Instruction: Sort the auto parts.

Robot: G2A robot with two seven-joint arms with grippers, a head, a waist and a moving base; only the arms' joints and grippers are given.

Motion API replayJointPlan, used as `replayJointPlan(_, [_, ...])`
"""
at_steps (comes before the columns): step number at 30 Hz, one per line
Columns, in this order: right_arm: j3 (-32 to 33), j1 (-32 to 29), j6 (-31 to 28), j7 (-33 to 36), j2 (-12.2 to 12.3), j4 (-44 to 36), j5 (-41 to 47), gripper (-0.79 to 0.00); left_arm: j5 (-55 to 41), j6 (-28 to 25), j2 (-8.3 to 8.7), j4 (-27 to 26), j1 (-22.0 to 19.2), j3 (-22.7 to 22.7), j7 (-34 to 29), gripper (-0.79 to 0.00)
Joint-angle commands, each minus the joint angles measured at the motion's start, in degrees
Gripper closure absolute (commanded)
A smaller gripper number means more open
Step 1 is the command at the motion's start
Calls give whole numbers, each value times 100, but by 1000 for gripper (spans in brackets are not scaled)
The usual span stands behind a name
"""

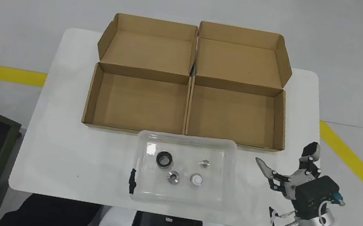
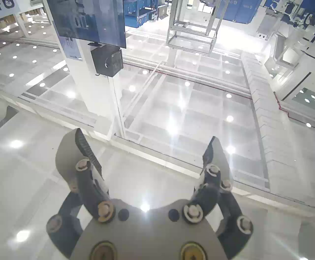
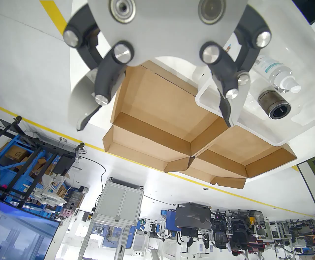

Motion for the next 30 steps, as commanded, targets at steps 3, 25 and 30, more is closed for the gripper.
replayJointPlan(3, [0,0,0,0,0,0,0,-785,0,0,0,0,0,0,0,-785])
replayJointPlan(25, [-54,26,-66,60,3,-1,-13,-785,0,0,0,0,0,0,0,-785])
replayJointPlan(30, [-301,263,-747,334,43,17,43,-785,0,0,0,0,0,0,0,-785])
